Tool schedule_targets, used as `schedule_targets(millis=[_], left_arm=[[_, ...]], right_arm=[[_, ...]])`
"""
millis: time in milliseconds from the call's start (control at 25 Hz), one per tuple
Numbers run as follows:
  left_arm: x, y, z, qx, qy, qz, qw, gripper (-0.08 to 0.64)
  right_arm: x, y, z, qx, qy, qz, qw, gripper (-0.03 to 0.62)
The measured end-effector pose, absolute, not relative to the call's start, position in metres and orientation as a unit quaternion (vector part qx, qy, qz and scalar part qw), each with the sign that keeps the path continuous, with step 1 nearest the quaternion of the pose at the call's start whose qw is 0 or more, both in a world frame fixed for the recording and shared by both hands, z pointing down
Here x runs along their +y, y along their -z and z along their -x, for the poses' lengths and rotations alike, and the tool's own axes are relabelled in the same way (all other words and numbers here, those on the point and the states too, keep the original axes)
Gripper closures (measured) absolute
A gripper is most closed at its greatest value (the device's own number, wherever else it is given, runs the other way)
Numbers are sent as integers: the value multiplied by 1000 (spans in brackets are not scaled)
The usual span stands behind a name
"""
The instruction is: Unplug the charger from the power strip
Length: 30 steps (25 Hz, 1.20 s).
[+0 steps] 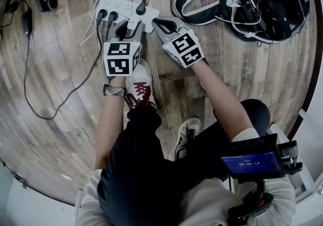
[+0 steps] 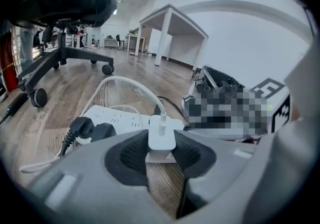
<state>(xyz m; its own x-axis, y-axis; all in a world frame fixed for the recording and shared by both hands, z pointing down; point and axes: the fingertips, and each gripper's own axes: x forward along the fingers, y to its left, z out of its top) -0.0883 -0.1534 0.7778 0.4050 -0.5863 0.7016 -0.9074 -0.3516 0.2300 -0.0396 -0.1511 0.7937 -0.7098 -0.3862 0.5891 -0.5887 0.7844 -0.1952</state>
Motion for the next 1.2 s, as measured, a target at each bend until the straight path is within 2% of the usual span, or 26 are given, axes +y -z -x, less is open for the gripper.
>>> schedule_targets(millis=[760,960,1200], left_arm=[[-153,-773,87,-474,-333,-785,222,420],[-153,-774,87,-476,-328,-783,229,420],[-154,-776,90,-480,-289,-781,276,420]], right_arm=[[-150,-791,46,-905,-195,-256,278,594],[-151,-791,46,-905,-194,-255,279,594],[-151,-792,45,-903,-196,-257,282,594]])
